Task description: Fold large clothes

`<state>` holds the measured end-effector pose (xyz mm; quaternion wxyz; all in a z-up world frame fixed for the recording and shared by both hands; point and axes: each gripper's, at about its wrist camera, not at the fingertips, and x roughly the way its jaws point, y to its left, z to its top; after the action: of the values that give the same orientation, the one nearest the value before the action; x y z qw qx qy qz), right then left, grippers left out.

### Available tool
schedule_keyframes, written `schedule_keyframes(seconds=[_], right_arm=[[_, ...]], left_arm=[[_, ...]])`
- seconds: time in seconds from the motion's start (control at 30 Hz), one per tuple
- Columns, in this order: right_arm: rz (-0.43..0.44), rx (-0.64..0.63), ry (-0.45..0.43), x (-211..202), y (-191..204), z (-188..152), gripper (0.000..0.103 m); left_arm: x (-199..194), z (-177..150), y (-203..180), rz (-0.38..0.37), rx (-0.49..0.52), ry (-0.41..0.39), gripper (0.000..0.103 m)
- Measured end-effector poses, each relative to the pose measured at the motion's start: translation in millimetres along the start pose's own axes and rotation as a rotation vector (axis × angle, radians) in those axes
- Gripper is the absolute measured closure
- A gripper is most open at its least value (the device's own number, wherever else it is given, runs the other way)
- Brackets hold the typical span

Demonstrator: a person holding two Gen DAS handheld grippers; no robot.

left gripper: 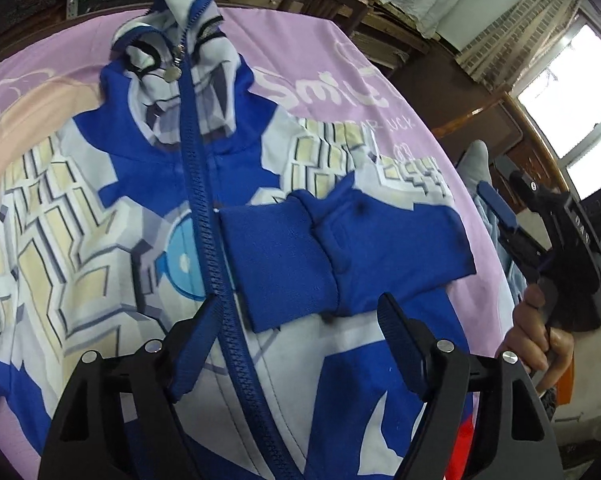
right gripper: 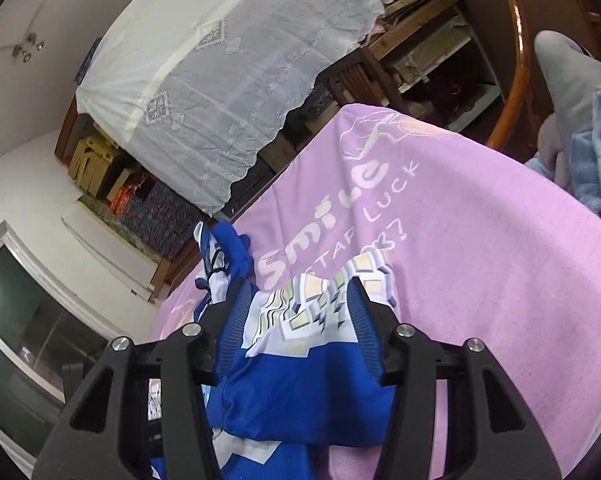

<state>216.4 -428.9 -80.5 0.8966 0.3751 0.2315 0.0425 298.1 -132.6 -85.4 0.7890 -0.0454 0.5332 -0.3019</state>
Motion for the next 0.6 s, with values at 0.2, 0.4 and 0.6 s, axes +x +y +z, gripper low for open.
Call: schedule_keyframes(seconds=[0.2,0.4,0.6], right_arm=[[-0.010,-0.035,-0.007,-1,6,-2,0.053],[-0.016,-0.022,0.014,6,3,-2,0.053],[-0.056,-0.051,0.056,17,4,-4,0.083]], left_arm=[[4,-2,-2,-0.076,0.002,0.021,0.024],[15,-1,2,-0.108,0.003,0.038,0.088],[2,0,-6,-0.034,0.047,-0.046,0.091]])
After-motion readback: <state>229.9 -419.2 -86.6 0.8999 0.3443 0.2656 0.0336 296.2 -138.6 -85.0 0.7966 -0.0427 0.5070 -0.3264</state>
